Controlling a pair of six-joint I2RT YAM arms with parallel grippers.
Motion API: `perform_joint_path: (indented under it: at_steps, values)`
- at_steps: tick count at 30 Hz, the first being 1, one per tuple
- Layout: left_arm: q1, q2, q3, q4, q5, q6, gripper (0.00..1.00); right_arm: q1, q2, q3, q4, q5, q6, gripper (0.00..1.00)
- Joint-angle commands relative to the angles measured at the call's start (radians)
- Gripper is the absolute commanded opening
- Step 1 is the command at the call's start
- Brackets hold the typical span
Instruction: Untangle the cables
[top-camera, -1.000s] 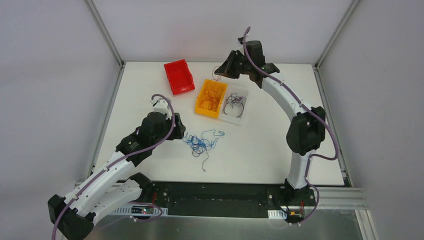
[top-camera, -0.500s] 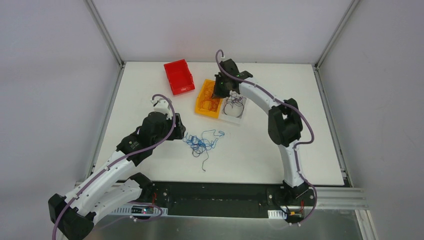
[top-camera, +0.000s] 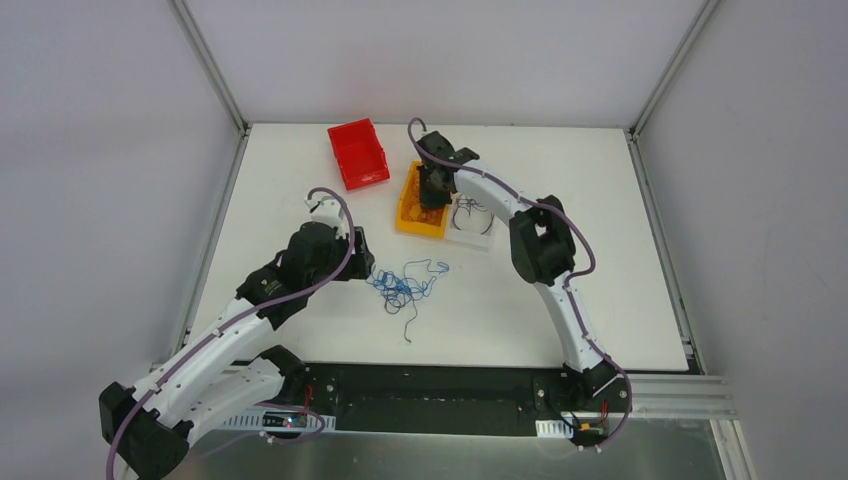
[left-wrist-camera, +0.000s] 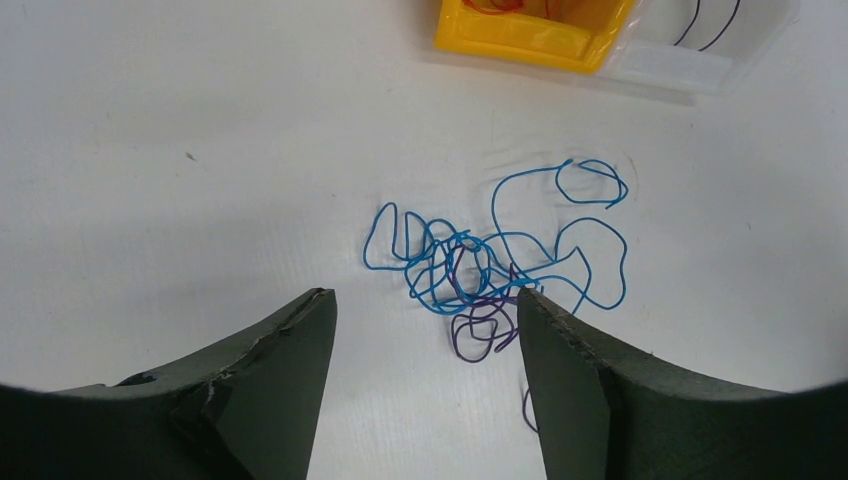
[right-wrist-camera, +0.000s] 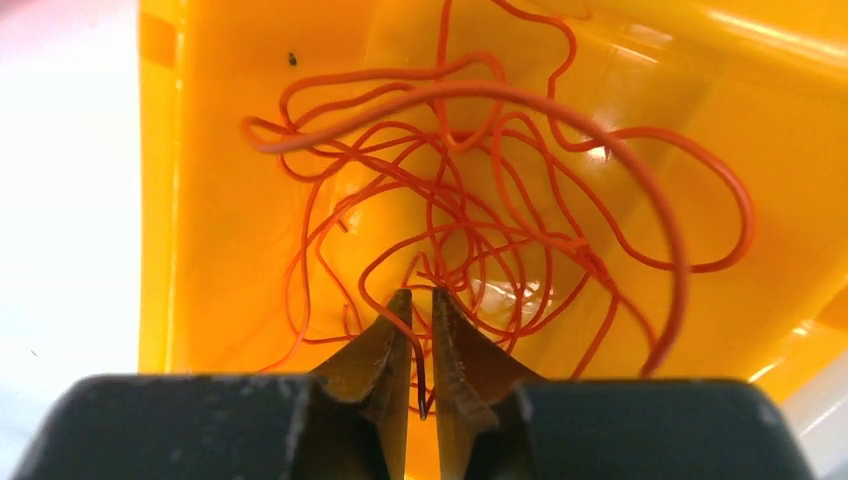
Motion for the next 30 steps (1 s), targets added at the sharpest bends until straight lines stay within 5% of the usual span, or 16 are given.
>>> perform_joint_path:
  at_steps: [1,11,18,30]
  values:
    - [0.014,0.041,0.041,-0.010,0.044,-0.001,0.70,0.005,-0.138,0.038,-0.046,0.044,-0.036,0.22]
    - [0.013,0.263,0.076,-0.005,0.175,-0.028,0.81,0.022,-0.367,-0.053,-0.049,0.014,-0.057,0.51]
    - [0.013,0.296,0.054,0.013,0.180,-0.048,0.81,0.041,-0.657,-0.380,0.065,-0.010,-0.059,0.83]
    - [0.013,0.373,-0.003,0.121,0.294,-0.086,0.81,0.047,-1.098,-0.943,0.263,-0.128,0.039,0.87]
